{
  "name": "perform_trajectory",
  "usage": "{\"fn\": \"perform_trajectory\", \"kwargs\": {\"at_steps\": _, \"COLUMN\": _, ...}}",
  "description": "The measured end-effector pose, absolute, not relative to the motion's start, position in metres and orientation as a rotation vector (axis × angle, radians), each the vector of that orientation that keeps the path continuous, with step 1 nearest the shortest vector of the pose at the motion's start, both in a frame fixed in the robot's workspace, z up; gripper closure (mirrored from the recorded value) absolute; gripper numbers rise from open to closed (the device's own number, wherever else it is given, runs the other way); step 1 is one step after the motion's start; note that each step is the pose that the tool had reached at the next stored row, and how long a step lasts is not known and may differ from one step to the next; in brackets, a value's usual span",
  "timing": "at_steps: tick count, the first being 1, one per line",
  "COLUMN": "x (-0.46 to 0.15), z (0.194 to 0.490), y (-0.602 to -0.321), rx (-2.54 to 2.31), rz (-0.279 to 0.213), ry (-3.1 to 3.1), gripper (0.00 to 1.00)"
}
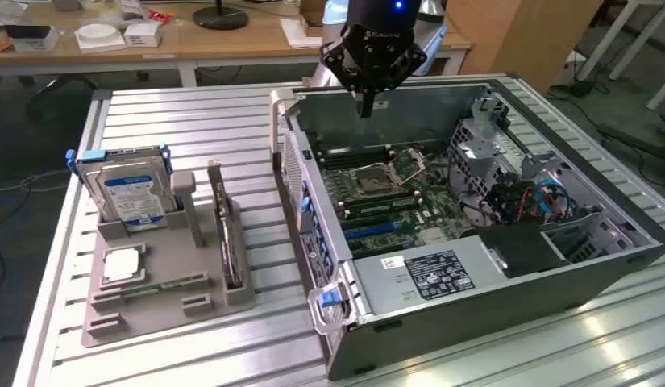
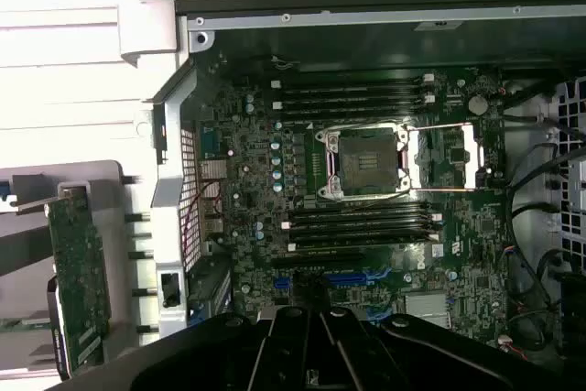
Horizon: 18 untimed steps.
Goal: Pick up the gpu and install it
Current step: 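Reach for the gpu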
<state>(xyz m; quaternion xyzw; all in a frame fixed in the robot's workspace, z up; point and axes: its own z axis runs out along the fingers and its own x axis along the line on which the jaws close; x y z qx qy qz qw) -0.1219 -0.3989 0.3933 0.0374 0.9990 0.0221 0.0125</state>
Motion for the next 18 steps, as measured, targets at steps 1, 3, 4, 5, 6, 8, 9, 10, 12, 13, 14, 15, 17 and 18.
{"fn": "perform_trajectory", "kwargs": {"at_steps": 1, "x": -0.122, "z": 0.393, "y": -0.399, "rx": 0.117, "rz": 0.069, "ry": 3.114, "gripper": 0.90}}
{"fn": "perform_trajectory", "kwargs": {"at_steps": 3, "x": -0.122, "z": 0.393, "y": -0.399, "rx": 0.117, "rz": 0.069, "ry": 3.114, "gripper": 0.90}}
{"fn": "perform_trajectory", "kwargs": {"at_steps": 4, "x": -0.122, "z": 0.393, "y": -0.399, "rx": 0.117, "rz": 0.069, "ry": 3.114, "gripper": 0.90}}
{"fn": "perform_trajectory", "kwargs": {"at_steps": 5, "x": -0.122, "z": 0.393, "y": -0.399, "rx": 0.117, "rz": 0.069, "ry": 3.114, "gripper": 0.90}}
{"fn": "perform_trajectory", "kwargs": {"at_steps": 6, "x": -0.122, "z": 0.393, "y": -0.399, "rx": 0.117, "rz": 0.069, "ry": 3.114, "gripper": 0.90}}
{"fn": "perform_trajectory", "kwargs": {"at_steps": 8, "x": -0.123, "z": 0.393, "y": -0.399, "rx": 0.117, "rz": 0.069, "ry": 3.113, "gripper": 0.90}}
{"fn": "perform_trajectory", "kwargs": {"at_steps": 9, "x": -0.124, "z": 0.393, "y": -0.399, "rx": 0.117, "rz": 0.069, "ry": 3.114, "gripper": 0.90}}
{"fn": "perform_trajectory", "kwargs": {"at_steps": 10, "x": -0.125, "z": 0.393, "y": -0.399, "rx": 0.117, "rz": 0.069, "ry": 3.114, "gripper": 0.90}}
{"fn": "perform_trajectory", "kwargs": {"at_steps": 12, "x": -0.128, "z": 0.393, "y": -0.399, "rx": 0.117, "rz": 0.069, "ry": 3.114, "gripper": 0.90}}
{"fn": "perform_trajectory", "kwargs": {"at_steps": 13, "x": -0.130, "z": 0.393, "y": -0.399, "rx": 0.117, "rz": 0.069, "ry": 3.114, "gripper": 0.90}}
{"fn": "perform_trajectory", "kwargs": {"at_steps": 14, "x": -0.132, "z": 0.393, "y": -0.399, "rx": 0.117, "rz": 0.069, "ry": 3.114, "gripper": 0.90}}
{"fn": "perform_trajectory", "kwargs": {"at_steps": 15, "x": -0.134, "z": 0.393, "y": -0.399, "rx": 0.116, "rz": 0.069, "ry": 3.114, "gripper": 0.90}}
{"fn": "perform_trajectory", "kwargs": {"at_steps": 17, "x": -0.138, "z": 0.393, "y": -0.399, "rx": 0.117, "rz": 0.069, "ry": 3.114, "gripper": 0.90}}
{"fn": "perform_trajectory", "kwargs": {"at_steps": 18, "x": -0.140, "z": 0.393, "y": -0.399, "rx": 0.117, "rz": 0.069, "ry": 3.114, "gripper": 0.90}}
